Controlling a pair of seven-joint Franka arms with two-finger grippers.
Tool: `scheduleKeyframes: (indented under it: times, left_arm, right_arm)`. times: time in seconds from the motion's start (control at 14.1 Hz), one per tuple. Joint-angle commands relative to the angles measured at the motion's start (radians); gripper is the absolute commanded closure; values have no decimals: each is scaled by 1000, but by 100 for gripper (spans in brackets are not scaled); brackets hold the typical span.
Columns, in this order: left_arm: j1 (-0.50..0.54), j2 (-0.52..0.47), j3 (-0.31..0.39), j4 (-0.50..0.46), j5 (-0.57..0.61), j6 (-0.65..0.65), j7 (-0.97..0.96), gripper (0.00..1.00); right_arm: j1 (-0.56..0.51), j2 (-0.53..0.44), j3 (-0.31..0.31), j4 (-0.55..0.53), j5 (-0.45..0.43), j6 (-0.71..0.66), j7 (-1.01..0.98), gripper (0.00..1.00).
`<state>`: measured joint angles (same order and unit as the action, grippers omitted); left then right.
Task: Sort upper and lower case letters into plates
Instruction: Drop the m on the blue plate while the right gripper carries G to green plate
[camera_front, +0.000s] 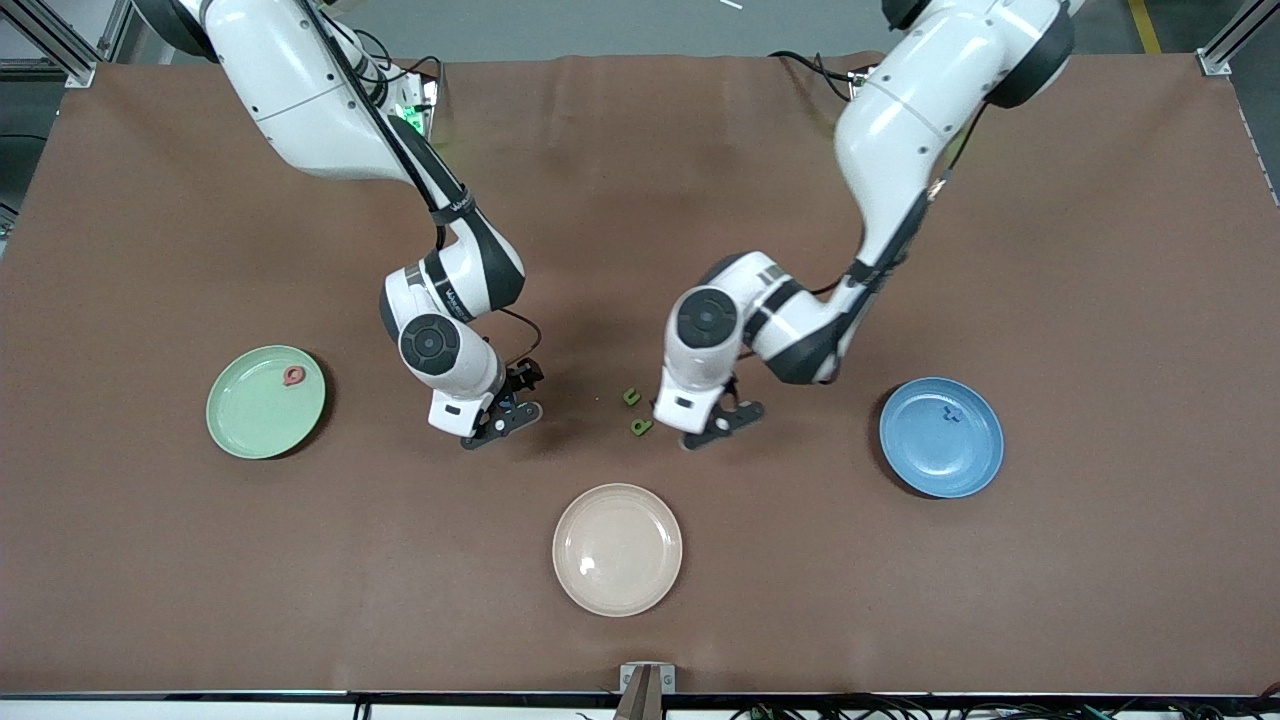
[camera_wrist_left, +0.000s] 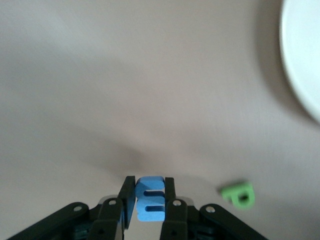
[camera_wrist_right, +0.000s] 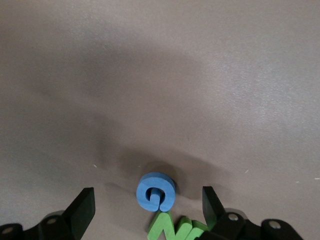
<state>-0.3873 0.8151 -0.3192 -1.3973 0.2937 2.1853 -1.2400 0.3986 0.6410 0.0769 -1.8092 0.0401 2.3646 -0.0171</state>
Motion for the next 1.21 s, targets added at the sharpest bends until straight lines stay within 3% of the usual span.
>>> scheduleKeyframes:
  times: [0.0, 0.21, 0.43, 0.64, 0.85, 1.0, 1.14]
  left_arm:
    - [68, -109, -11, -47, 12, -82, 0, 100]
    - [195, -201, -12, -161, 9, -88, 64, 100]
    - [332, -248, -11, -262, 12, -88, 161, 100]
    - [456, -234, -9, -281, 18, -88, 183, 99]
    - [514, -191, -9, -282, 18, -81, 211, 98]
    - [538, -168, -9, -282, 19, -75, 212, 93]
    - [539, -154, -2, -282, 22, -75, 212, 82]
  right_arm:
    - [19, 12, -11, 13, 4, 5, 11, 19]
    - [20, 12, -12, 13, 1, 5, 9, 28]
    - [20, 14, -15, 10, -5, 5, 11, 30]
    - [20, 14, -16, 8, -14, 5, 11, 34]
    - [20, 17, -16, 10, -16, 5, 11, 39]
    - [20, 17, -16, 10, -17, 5, 9, 46]
    - [20, 17, -16, 10, -16, 4, 11, 54]
